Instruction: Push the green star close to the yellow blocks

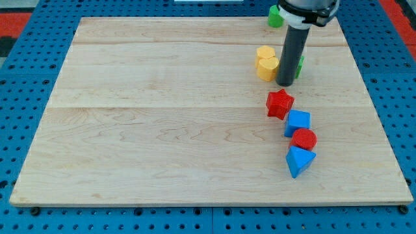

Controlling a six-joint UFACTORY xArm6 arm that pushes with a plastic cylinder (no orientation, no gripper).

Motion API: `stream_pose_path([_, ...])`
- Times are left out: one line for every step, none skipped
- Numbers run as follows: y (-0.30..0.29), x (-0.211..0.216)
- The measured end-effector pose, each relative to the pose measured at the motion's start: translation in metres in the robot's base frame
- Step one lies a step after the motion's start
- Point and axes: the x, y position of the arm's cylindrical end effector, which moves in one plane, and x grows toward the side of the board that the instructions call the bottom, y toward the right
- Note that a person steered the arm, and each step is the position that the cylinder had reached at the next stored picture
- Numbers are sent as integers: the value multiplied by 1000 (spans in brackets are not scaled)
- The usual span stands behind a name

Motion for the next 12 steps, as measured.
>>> stream_pose_path([41,-14])
stream_pose_path([64,-47])
stream_pose_path([67,-52])
stream_pose_path([55,-51])
stream_pose_path([39,-51])
stream_pose_path([80,-79])
stream_pose_path([152,-149])
stream_pose_path([178,-201])
stream_pose_path([173,-205])
stream_pose_path([158,-204])
stream_pose_path([125,-189])
stream_pose_path([80,-143])
